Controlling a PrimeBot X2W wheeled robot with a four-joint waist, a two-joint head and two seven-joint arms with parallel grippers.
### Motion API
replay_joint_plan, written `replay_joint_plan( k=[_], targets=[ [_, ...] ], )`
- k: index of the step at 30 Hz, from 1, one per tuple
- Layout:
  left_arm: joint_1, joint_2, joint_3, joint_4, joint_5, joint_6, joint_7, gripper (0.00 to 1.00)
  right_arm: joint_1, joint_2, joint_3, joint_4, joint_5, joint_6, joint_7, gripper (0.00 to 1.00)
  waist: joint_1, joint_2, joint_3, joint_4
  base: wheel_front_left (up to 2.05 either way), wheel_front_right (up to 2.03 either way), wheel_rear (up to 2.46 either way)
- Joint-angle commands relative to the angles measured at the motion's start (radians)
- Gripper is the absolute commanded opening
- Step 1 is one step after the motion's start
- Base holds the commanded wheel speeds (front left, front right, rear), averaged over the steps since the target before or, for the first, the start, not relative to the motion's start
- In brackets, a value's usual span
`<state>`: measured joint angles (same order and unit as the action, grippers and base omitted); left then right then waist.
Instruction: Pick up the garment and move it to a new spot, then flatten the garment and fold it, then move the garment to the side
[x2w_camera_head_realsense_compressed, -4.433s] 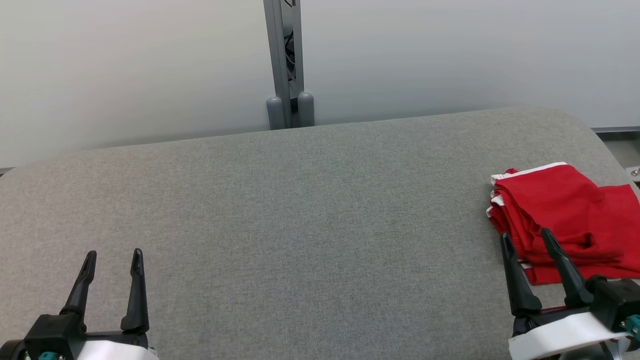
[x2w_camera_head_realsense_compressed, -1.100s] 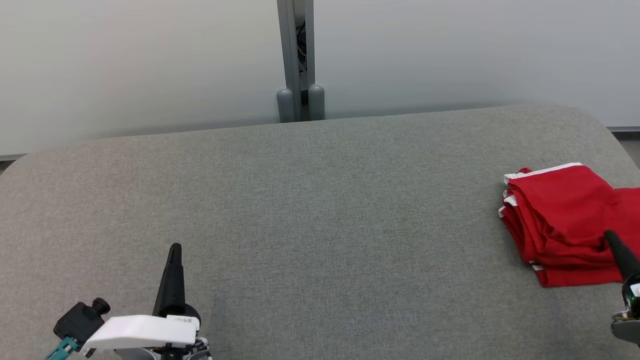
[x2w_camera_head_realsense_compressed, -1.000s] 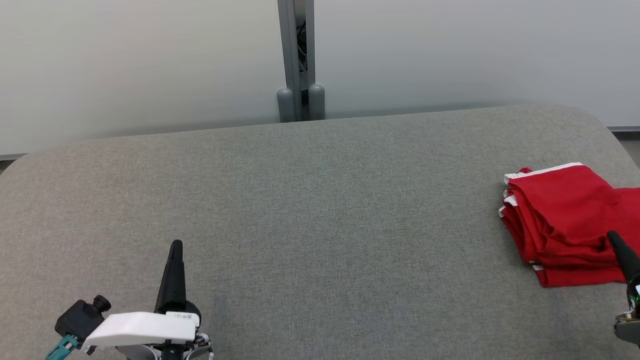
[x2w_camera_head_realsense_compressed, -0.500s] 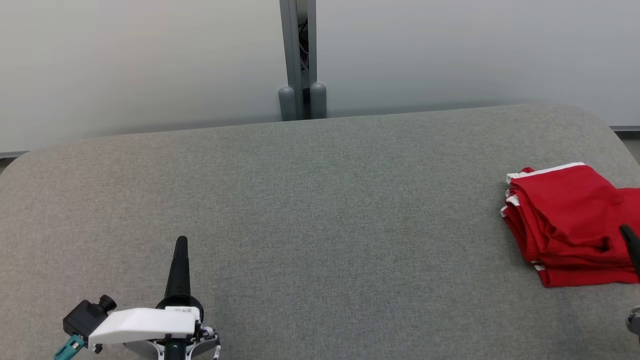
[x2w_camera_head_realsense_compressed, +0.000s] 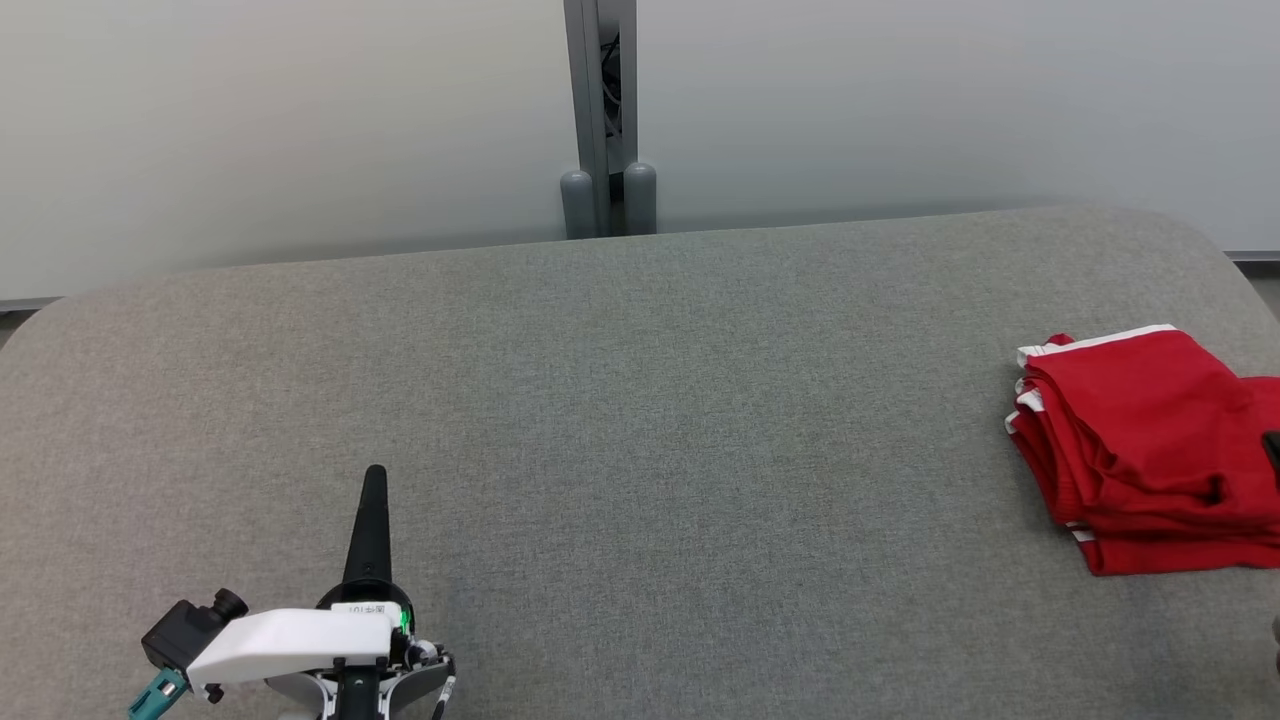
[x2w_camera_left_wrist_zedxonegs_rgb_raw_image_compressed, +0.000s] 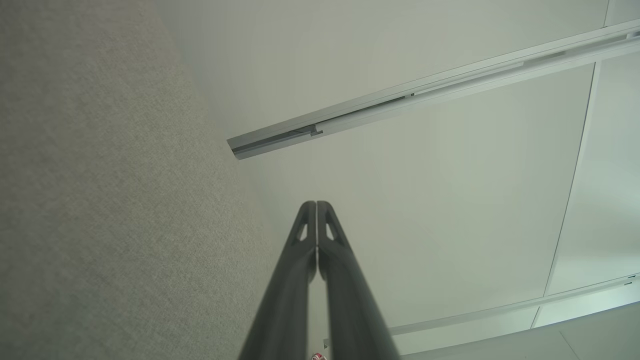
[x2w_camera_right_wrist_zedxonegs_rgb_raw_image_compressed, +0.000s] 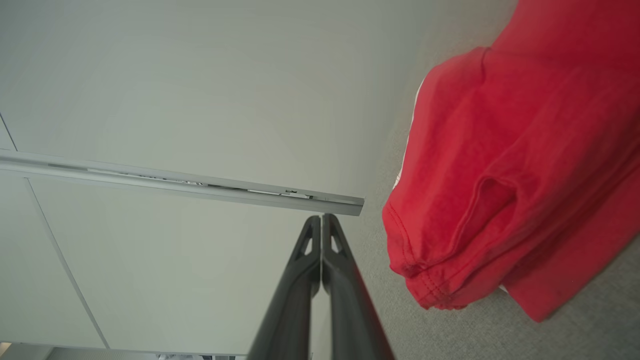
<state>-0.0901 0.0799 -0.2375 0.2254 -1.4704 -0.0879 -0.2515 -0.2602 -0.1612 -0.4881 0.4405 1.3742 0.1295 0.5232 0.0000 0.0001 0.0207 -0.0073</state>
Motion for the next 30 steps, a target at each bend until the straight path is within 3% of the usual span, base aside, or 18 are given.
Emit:
replay_joint_plan(
  k=[1, 30],
  targets=[
    [-0.028, 0.001, 0.001, 0.000, -0.018, -0.009, -0.005, 0.00, -0.016, -0.011, -0.015, 0.009, 0.022, 0.002, 0.012, 0.00, 0.0000, -0.0001, 0.000, 0.000, 0.00, 0.00, 0.00],
    [-0.059, -0.030, -0.016, 0.033, -0.188, -0.047, -0.011, 0.00, -0.063, -0.029, -0.094, 0.077, 0.200, 0.002, 0.112, 0.00, 0.0000, -0.0001, 0.008, 0.009, 0.00, 0.00, 0.00]
  ],
)
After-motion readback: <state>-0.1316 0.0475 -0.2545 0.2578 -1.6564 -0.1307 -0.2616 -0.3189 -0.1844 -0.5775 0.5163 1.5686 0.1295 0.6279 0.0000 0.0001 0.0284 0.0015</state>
